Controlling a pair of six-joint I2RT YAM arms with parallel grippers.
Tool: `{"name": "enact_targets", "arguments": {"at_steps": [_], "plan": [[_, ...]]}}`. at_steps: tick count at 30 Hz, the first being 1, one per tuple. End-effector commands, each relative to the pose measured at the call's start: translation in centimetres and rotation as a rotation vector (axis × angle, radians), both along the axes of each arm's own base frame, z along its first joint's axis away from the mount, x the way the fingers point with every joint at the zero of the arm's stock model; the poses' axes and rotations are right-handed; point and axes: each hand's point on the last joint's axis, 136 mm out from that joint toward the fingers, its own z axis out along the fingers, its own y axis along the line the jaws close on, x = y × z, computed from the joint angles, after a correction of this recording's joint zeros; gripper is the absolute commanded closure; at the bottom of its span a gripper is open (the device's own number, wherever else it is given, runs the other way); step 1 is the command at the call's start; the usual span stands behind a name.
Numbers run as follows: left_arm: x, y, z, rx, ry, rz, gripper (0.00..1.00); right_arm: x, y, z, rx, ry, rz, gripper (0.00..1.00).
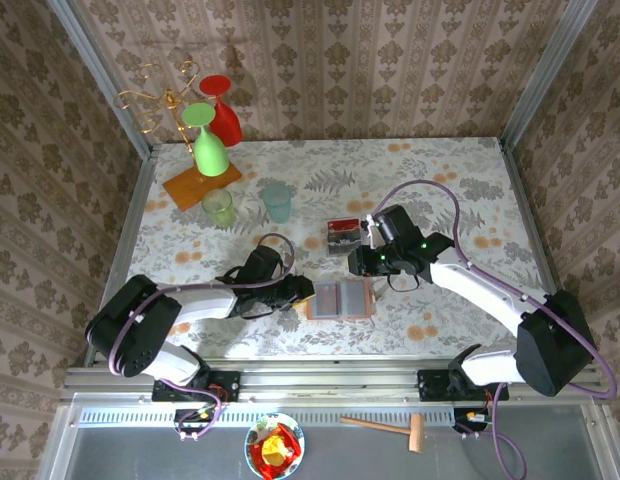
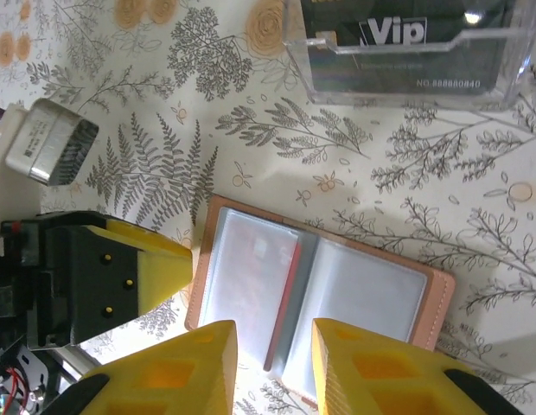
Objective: Take the credit cards out of the card holder
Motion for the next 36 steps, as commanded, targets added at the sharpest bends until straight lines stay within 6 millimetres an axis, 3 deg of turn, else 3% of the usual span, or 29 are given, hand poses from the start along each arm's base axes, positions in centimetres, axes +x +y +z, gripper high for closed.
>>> {"name": "enact_targets", "arguments": {"at_steps": [1, 11, 19, 36], "plan": [[0.6, 0.1, 1.1, 0.014, -0.030, 0.009, 0.66, -0.8, 0.4, 0.4, 0.073, 0.071, -0.076, 0.70], [0.3, 0.1, 0.2, 0.010, -0.021, 0.014, 0.81, -2.5, 2.1, -2.1, 0.110, 0.185, -0.079, 0.68], [-0.2, -0.9, -0.7, -0.051, 0.011, 0.012, 0.84, -3.1, 3.6, -4.1, 0.090, 0.255, -0.065, 0.65], [-1.3, 0.5, -2.1, 0.051, 0.040, 0.008, 0.85, -3.7, 6.1, -6.0, 0.083, 0.321, -0.021, 0.63]]}}
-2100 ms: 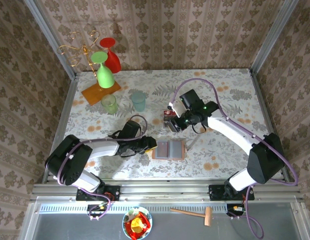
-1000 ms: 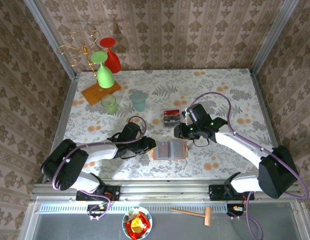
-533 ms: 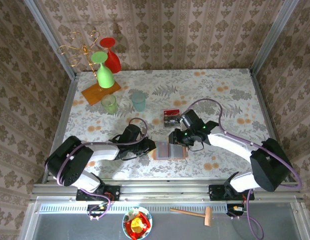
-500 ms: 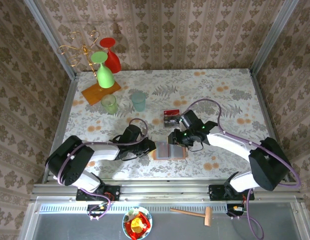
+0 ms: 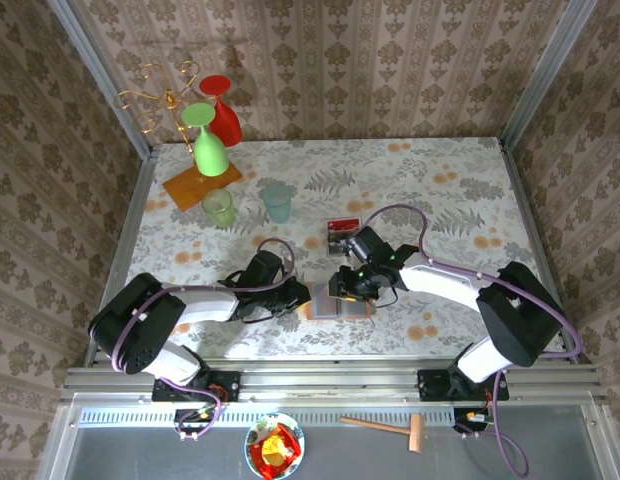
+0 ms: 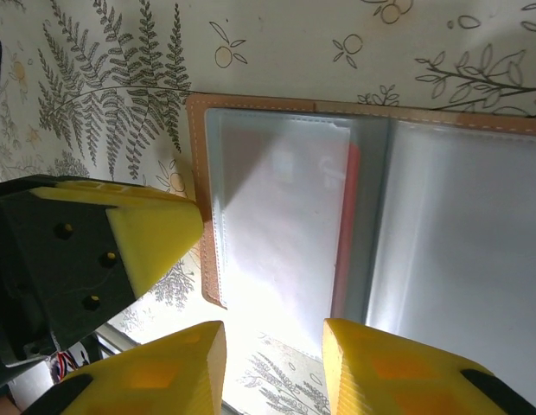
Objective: Take the credit cards out of the card holder
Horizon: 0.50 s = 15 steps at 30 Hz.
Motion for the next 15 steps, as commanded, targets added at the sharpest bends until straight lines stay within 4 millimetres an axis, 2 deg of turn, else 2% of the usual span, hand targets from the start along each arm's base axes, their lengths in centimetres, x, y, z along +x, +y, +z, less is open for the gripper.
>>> {"name": "enact_targets", "arguments": {"at_steps": [1, 15], "plan": [[-0.6, 0.2, -0.6, 0.021, 0.005, -0.019, 0.85, 0.4, 1.4, 0.5, 0.035, 0.010, 0.007, 0.63], [-0.8, 0.5, -1.2, 0.041, 0.017, -0.016, 0.86, 0.6, 2.1, -1.1, 0.010, 0.044, 0.010, 0.63]]}}
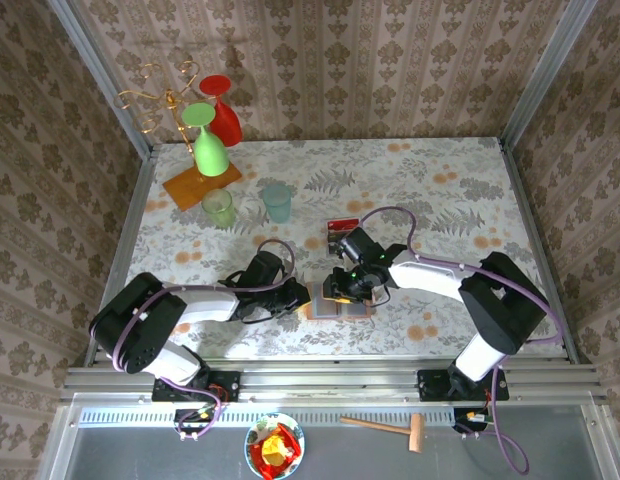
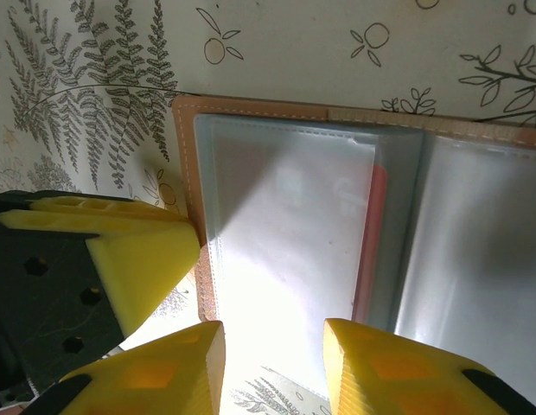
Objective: Take the credit cards out of the card holder
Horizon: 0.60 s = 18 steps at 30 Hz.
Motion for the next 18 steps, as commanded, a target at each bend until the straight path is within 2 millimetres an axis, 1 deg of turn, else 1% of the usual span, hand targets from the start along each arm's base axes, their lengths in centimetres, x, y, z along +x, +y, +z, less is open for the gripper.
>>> {"name": "enact_targets", "arguments": {"at_steps": [1, 7, 12, 18], "plan": [[-0.6, 0.5, -1.0, 0.036, 0.010, -0.014, 0.85, 0.5, 1.0, 0.4, 0.018, 0.001, -0.001, 0.63], [-0.6, 0.7, -1.3, 0.040, 0.017, -0.012, 0.85, 0.6, 1.0, -0.2, -0.002, 0.005, 0.004, 0.63], [-0.6, 1.0, -1.4, 0.038, 0.021, -0.008, 0.85, 0.6, 0.3, -1.0, -0.063, 0.014, 0.013, 0.63], [-0.6, 1.2, -1.5, 0.039, 0.028, -0.006, 0.85, 0.5, -0.2, -1.4, -0.097, 0.013, 0.021, 0.63]]}}
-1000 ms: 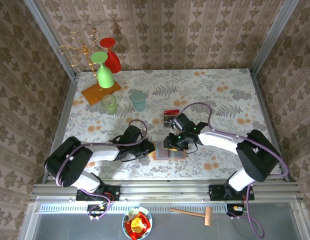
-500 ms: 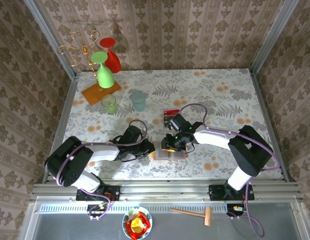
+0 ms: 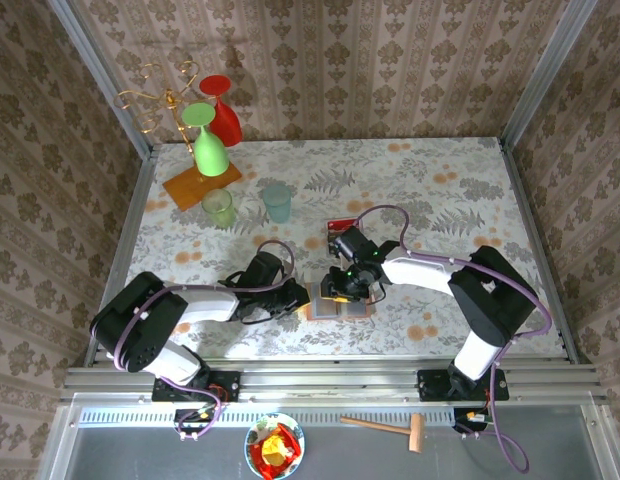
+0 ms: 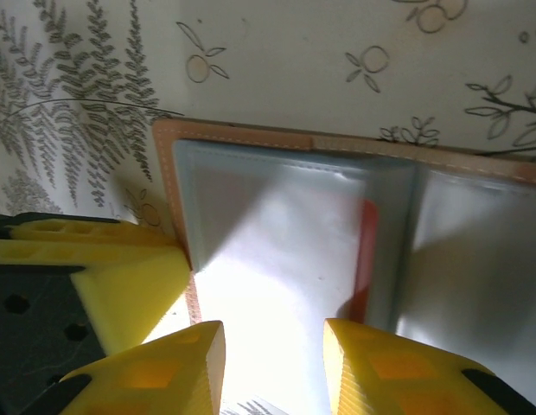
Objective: Take the credit cards out of the card holder
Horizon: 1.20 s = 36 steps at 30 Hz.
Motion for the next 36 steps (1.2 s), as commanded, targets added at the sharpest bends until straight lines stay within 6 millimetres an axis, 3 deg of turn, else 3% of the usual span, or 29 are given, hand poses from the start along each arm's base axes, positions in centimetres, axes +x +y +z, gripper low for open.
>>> {"name": "enact_targets", "arguments": {"at_steps": [1, 23, 36], "plan": [[-0.6, 1.0, -1.2, 0.035, 0.019, -0.009, 0.85, 0.0, -0.5, -0.5, -0.056, 0.000, 0.015, 0.63], [-0.4, 1.1, -0.9, 0.039, 0.018, -0.012, 0.85, -0.1, -1.1, -0.7, -0.074, -0.011, 0.007, 0.64], [0.6, 0.5, 2.0, 0.037, -0.030, -0.025, 0.84, -0.1, -0.7, -0.3, -0.004, -0.007, 0.002, 0.65]]}}
